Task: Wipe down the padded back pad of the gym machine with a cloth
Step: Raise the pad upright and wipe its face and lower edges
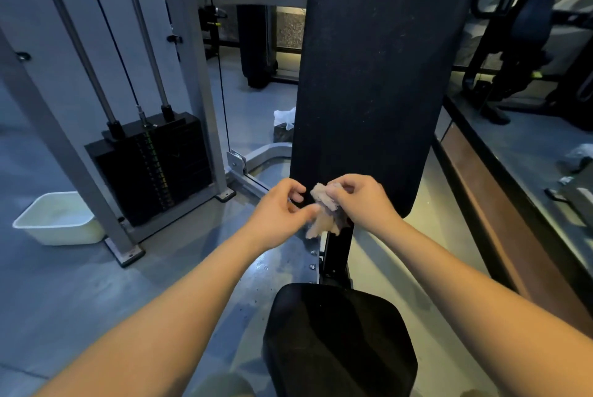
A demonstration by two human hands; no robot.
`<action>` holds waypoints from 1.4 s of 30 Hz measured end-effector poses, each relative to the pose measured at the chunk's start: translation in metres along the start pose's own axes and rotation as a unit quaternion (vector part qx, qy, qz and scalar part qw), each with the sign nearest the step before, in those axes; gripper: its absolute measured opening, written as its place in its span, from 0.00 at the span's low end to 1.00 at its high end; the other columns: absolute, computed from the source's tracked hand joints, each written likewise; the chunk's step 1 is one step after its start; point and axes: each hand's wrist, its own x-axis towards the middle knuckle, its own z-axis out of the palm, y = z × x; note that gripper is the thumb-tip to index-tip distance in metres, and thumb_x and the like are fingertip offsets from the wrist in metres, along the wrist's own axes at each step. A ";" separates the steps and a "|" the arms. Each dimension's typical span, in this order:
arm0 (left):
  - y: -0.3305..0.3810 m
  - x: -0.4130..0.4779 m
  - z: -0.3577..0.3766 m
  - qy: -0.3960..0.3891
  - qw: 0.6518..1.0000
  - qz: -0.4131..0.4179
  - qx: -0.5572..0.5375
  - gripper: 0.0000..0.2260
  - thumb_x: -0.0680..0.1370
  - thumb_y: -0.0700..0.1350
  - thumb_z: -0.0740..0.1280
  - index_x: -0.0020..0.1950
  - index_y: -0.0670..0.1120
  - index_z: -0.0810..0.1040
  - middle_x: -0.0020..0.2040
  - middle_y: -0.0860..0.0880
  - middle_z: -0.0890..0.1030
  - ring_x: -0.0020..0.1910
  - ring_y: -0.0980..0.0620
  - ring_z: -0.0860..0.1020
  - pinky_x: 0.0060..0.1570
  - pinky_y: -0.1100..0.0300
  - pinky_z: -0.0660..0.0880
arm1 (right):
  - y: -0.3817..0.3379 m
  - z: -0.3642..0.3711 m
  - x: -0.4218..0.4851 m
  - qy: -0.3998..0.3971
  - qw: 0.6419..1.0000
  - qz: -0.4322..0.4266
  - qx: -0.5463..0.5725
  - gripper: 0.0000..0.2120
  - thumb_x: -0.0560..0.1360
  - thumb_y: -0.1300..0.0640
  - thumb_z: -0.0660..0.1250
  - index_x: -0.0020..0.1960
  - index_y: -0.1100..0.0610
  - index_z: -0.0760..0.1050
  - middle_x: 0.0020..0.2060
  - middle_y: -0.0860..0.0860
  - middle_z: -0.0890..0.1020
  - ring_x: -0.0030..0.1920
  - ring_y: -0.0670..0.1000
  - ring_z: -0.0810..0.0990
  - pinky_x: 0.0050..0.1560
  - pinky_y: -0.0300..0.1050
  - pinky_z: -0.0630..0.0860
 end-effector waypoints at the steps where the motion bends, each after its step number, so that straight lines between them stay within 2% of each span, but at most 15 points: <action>1: 0.003 -0.002 0.000 -0.014 1.000 0.003 -0.025 0.20 0.73 0.55 0.76 0.60 0.53 0.73 0.53 0.54 0.77 0.45 0.55 0.79 0.44 0.63 0.77 | -0.003 -0.002 0.002 -0.009 1.000 0.015 0.024 0.05 0.78 0.50 0.71 0.47 0.49 0.84 0.39 0.45 0.86 0.41 0.47 0.84 0.42 0.41 0.79; 5: 0.003 0.001 0.003 -0.031 0.998 0.019 -0.052 0.28 0.71 0.49 0.79 0.66 0.52 0.71 0.52 0.51 0.78 0.46 0.54 0.81 0.49 0.58 0.81 | -0.013 -0.004 0.007 -0.020 0.996 0.041 0.071 0.12 0.79 0.48 0.70 0.41 0.54 0.82 0.33 0.47 0.82 0.34 0.46 0.78 0.39 0.44 0.74; 7: 0.001 0.003 0.001 -0.051 0.997 0.012 -0.053 0.25 0.73 0.47 0.77 0.68 0.51 0.73 0.52 0.49 0.79 0.43 0.53 0.80 0.48 0.63 0.79 | -0.012 -0.007 0.008 -0.040 0.993 0.052 0.098 0.15 0.81 0.47 0.68 0.44 0.57 0.82 0.34 0.47 0.82 0.34 0.45 0.78 0.39 0.43 0.73; 10: 0.002 0.000 -0.001 -0.075 0.995 0.017 -0.064 0.05 0.78 0.46 0.72 0.54 0.49 0.82 0.46 0.43 0.83 0.41 0.54 0.78 0.47 0.60 0.76 | -0.012 -0.010 0.005 -0.069 0.986 0.084 0.130 0.13 0.82 0.43 0.66 0.49 0.52 0.81 0.39 0.47 0.84 0.36 0.45 0.80 0.37 0.43 0.73; 13: 0.003 0.001 -0.003 -0.083 0.988 -0.019 -0.132 0.06 0.78 0.50 0.69 0.43 0.50 0.82 0.43 0.45 0.83 0.45 0.48 0.80 0.55 0.50 0.77 | -0.011 -0.013 0.003 -0.064 0.979 0.132 0.145 0.16 0.83 0.39 0.61 0.51 0.52 0.75 0.38 0.48 0.81 0.33 0.46 0.77 0.32 0.42 0.70; 16: 0.008 0.003 -0.007 -0.068 0.978 -0.053 -0.190 0.09 0.77 0.53 0.67 0.39 0.51 0.80 0.39 0.49 0.80 0.41 0.50 0.77 0.49 0.49 0.74 | -0.011 -0.016 0.000 -0.102 0.959 0.177 0.198 0.25 0.79 0.30 0.57 0.62 0.48 0.72 0.46 0.51 0.82 0.43 0.49 0.82 0.47 0.49 0.80; 18: 0.011 0.003 -0.010 -0.054 0.977 -0.044 -0.200 0.07 0.79 0.50 0.69 0.43 0.49 0.80 0.37 0.48 0.79 0.33 0.51 0.75 0.38 0.56 0.72 | -0.009 -0.017 -0.006 -0.121 0.971 0.132 0.158 0.27 0.74 0.25 0.58 0.62 0.42 0.71 0.46 0.47 0.81 0.43 0.46 0.81 0.52 0.53 0.80; 21: 0.018 0.000 -0.015 -0.062 0.977 -0.013 -0.203 0.04 0.79 0.42 0.71 0.49 0.43 0.77 0.37 0.43 0.82 0.27 0.54 0.76 0.28 0.64 0.71 | -0.014 -0.013 -0.015 -0.169 0.976 0.036 0.130 0.16 0.78 0.34 0.65 0.58 0.42 0.75 0.45 0.46 0.83 0.42 0.47 0.82 0.46 0.48 0.77; 23: 0.021 0.000 -0.020 -0.070 0.980 0.001 -0.188 0.07 0.77 0.40 0.73 0.52 0.43 0.77 0.42 0.43 0.84 0.36 0.52 0.81 0.37 0.60 0.76 | -0.019 -0.011 -0.019 -0.179 0.978 -0.008 0.109 0.07 0.79 0.43 0.70 0.49 0.45 0.80 0.44 0.48 0.85 0.43 0.47 0.82 0.47 0.49 0.77; 25: 0.019 0.000 -0.026 -0.076 0.986 -0.007 -0.146 0.12 0.75 0.41 0.76 0.54 0.46 0.77 0.42 0.47 0.82 0.39 0.52 0.79 0.41 0.56 0.75 | -0.019 -0.009 -0.018 -0.167 0.979 -0.021 0.117 0.08 0.79 0.49 0.72 0.41 0.48 0.80 0.39 0.51 0.84 0.41 0.48 0.81 0.50 0.59 0.79; 28: 0.012 -0.002 -0.033 -0.120 0.985 -0.073 -0.098 0.18 0.73 0.46 0.78 0.59 0.50 0.76 0.45 0.47 0.85 0.42 0.48 0.84 0.46 0.52 0.79 | -0.023 -0.008 -0.018 -0.150 0.981 -0.035 0.117 0.05 0.79 0.55 0.71 0.44 0.50 0.80 0.41 0.52 0.85 0.42 0.49 0.82 0.53 0.58 0.80; 32: 0.005 -0.008 -0.033 -0.141 0.986 -0.083 0.006 0.10 0.73 0.51 0.76 0.49 0.48 0.81 0.42 0.49 0.85 0.39 0.52 0.81 0.44 0.54 0.79 | -0.021 -0.007 -0.015 -0.105 0.977 -0.037 0.185 0.02 0.78 0.54 0.69 0.49 0.48 0.78 0.42 0.55 0.85 0.42 0.52 0.81 0.48 0.53 0.78; 36: 0.009 -0.011 -0.041 -0.089 0.984 -0.041 -0.146 0.10 0.76 0.45 0.74 0.47 0.38 0.80 0.37 0.44 0.80 0.35 0.49 0.76 0.35 0.57 0.71 | -0.018 -0.011 -0.013 -0.068 0.972 0.009 0.224 0.14 0.79 0.63 0.68 0.55 0.43 0.73 0.41 0.51 0.82 0.37 0.50 0.80 0.43 0.49 0.77; 39: 0.018 -0.013 -0.042 -0.074 0.951 -0.022 -0.301 0.11 0.80 0.42 0.67 0.54 0.34 0.78 0.39 0.43 0.79 0.34 0.50 0.73 0.32 0.60 0.68 | -0.018 -0.004 -0.014 -0.092 0.975 0.023 0.200 0.12 0.78 0.60 0.70 0.51 0.43 0.80 0.45 0.53 0.83 0.37 0.51 0.80 0.45 0.50 0.80; 42: 0.025 -0.011 -0.040 -0.101 0.894 -0.041 -0.434 0.09 0.82 0.38 0.60 0.60 0.39 0.76 0.51 0.38 0.79 0.50 0.41 0.77 0.53 0.48 0.76 | -0.029 0.004 -0.014 -0.100 0.965 0.039 0.239 0.05 0.79 0.56 0.72 0.53 0.49 0.79 0.40 0.51 0.82 0.35 0.47 0.79 0.43 0.49 0.79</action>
